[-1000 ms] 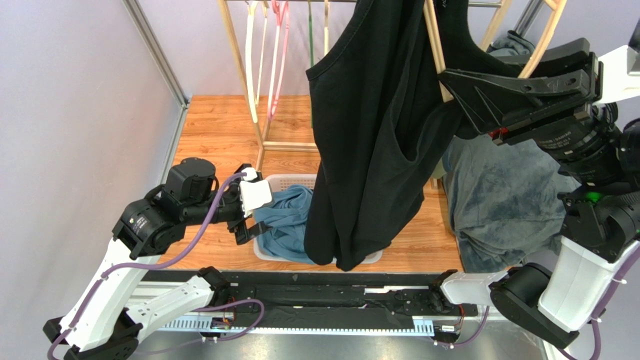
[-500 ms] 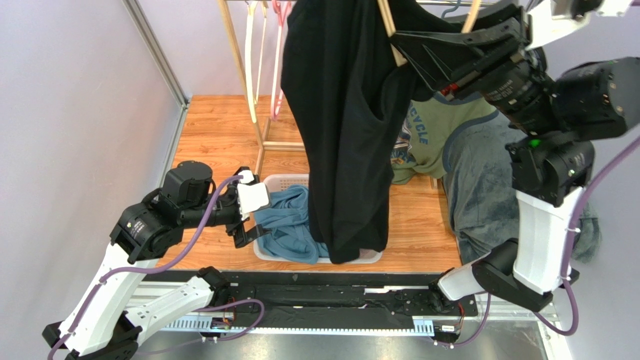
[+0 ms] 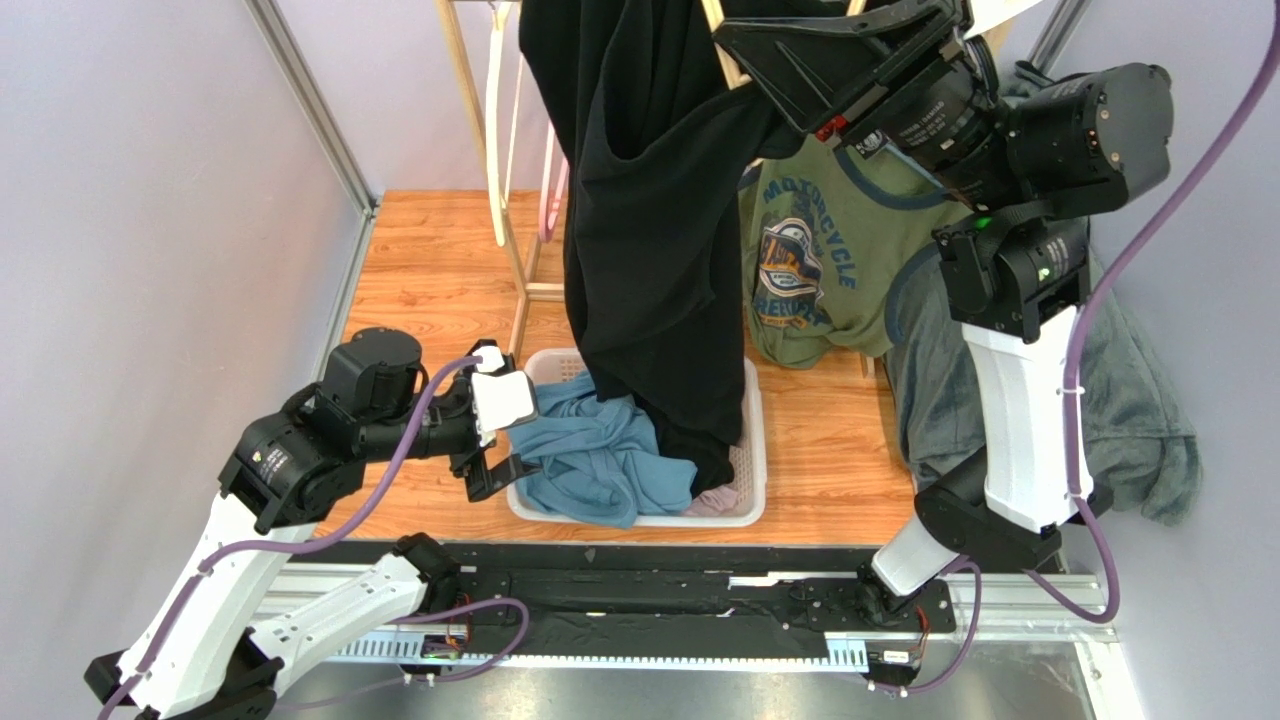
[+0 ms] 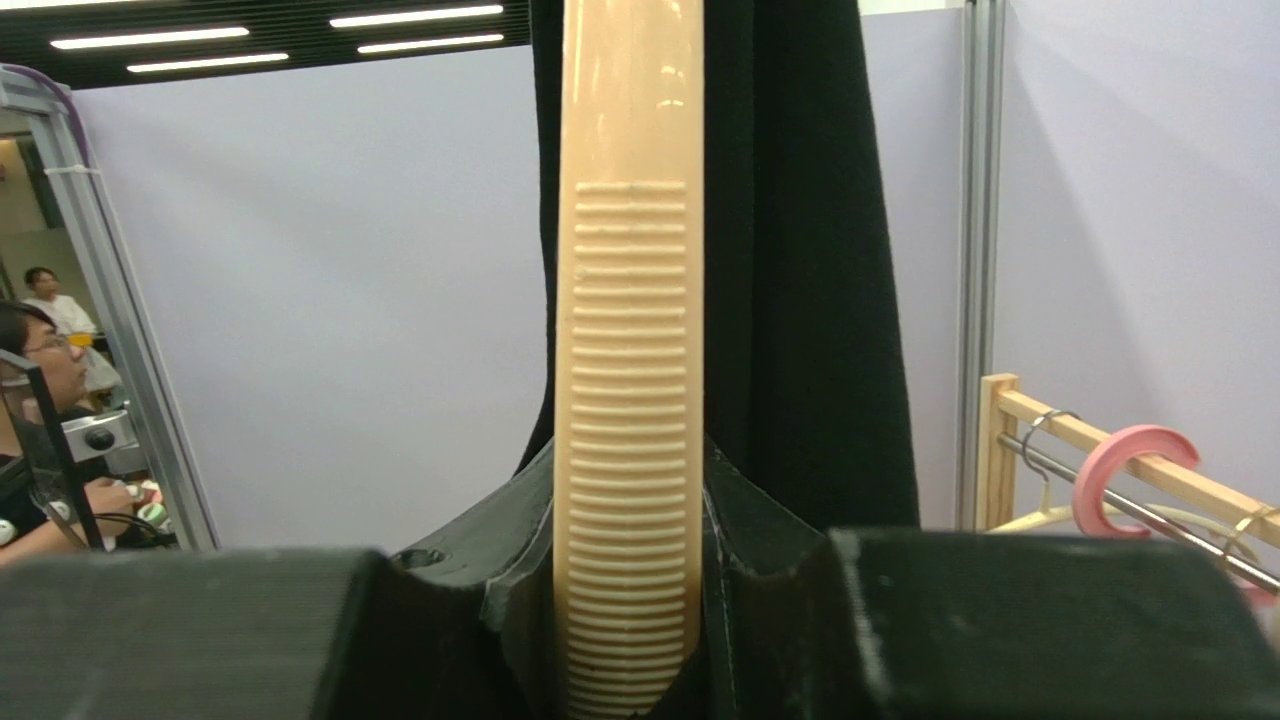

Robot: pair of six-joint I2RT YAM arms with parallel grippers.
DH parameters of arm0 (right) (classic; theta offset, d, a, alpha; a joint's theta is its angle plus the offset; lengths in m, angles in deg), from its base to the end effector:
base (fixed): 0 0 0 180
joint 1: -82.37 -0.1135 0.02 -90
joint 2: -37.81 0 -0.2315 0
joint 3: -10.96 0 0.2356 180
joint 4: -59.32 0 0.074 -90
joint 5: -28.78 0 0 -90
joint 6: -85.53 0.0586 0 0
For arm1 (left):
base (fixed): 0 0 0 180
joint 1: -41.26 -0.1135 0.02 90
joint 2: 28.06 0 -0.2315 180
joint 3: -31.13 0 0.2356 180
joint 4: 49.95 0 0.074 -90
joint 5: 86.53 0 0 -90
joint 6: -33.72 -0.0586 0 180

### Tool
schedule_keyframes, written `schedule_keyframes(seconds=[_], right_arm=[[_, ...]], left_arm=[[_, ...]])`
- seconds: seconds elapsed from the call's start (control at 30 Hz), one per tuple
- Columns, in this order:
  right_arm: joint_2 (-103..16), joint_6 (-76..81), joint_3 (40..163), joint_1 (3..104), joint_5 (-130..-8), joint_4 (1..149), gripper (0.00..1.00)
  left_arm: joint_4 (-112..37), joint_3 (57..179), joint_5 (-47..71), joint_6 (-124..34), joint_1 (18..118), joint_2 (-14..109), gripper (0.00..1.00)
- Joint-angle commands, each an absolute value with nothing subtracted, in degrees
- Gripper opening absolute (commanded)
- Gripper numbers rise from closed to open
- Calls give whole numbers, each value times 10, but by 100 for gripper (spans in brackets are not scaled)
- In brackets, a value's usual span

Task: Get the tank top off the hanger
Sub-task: Pick up the hanger from the clothesline.

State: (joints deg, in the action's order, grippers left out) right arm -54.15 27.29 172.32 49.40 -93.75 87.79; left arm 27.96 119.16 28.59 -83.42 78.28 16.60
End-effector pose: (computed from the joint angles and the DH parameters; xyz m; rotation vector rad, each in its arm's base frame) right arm 0.1540 0.1375 0.6462 -0.5825 0.8905 1.2724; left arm 0.0898 -0.0989 0.3660 1.3551 1.6879 -0.5745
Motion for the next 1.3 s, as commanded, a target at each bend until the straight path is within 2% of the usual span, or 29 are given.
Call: schedule_keyframes(seconds=[0.0,0.3,0.6,0.73,0.87,1.03,1.13,1.27], right_arm=[[-548,281,1729,460,-941,820,0],[-475,205,1626,442,-932,916,0],[-359,54,1479,442,-880,1123,0],[-304,2,1389,444,-853,1185,0],[-280,-43,1365,442,-841,1271,0],[-217,-95,1287,440,-828,1320,0],[-184,-114,1240,433,-798,1332,0],[-156,-116,1188,425,-787,1333,0]], left_arm=[[262,1199,304,-824,776,166,99],[265,1195,294,-831,777,160,99],[279,1199,240,-853,777,147,99],[318,1251,228,-862,777,149,99],[347,1321,222,-814,777,167,99],[386,1446,274,-766,776,230,99],[352,1472,292,-728,777,241,99],[220,1440,305,-681,776,219,99]])
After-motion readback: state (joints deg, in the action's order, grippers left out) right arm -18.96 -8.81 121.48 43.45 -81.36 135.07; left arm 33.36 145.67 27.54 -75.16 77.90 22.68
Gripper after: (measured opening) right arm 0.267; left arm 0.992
